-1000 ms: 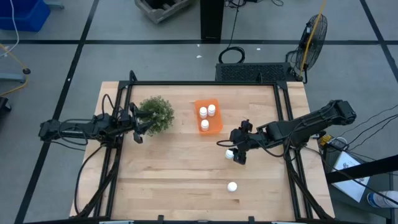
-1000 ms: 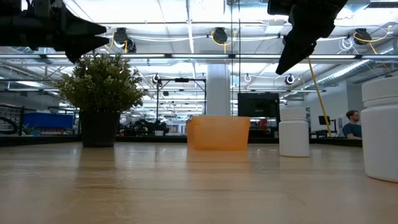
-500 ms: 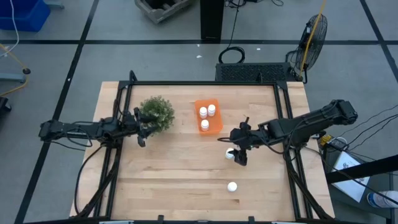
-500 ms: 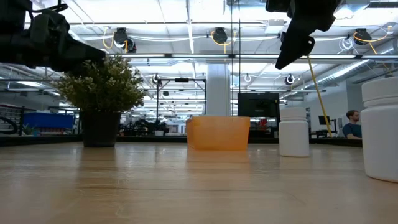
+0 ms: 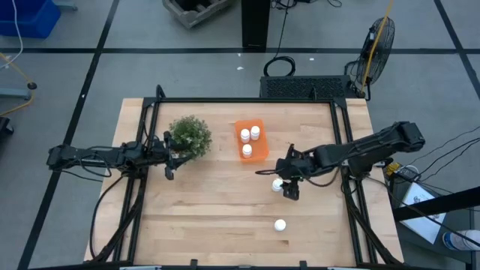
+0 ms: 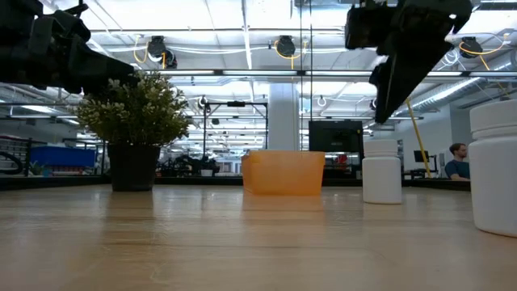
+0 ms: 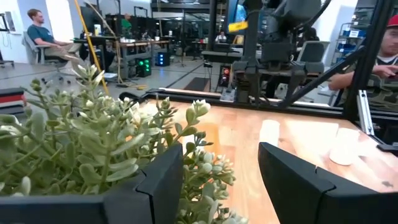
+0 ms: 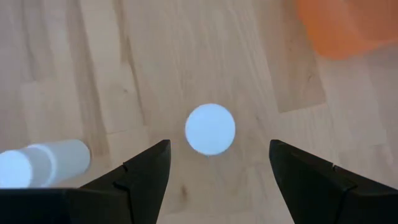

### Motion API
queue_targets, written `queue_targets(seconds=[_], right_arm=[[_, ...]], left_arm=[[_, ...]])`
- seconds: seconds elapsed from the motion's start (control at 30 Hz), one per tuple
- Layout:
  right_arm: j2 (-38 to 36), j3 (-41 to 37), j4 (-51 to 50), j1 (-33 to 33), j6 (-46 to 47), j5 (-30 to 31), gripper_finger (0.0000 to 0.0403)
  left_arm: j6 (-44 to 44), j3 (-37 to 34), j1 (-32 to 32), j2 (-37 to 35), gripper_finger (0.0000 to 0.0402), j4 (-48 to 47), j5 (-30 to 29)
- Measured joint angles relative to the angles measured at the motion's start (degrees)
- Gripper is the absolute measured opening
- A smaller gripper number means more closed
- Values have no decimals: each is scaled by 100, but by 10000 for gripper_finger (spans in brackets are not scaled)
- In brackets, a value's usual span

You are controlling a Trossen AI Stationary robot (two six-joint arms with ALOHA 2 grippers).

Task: Pick and place pill bottles into a basket
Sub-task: Put the white pill bottle into the orange bin

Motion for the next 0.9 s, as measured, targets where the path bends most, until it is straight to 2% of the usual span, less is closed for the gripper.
queue_targets(seconds=[0.4, 0.9], right_arm=[[720, 0, 337, -186, -227, -479, 263], [803, -110, 685, -185, -164, -597, 263]], left_arm=[[-7, 0, 0, 0, 214, 17, 173], [35, 0, 0, 0, 214, 15, 149]])
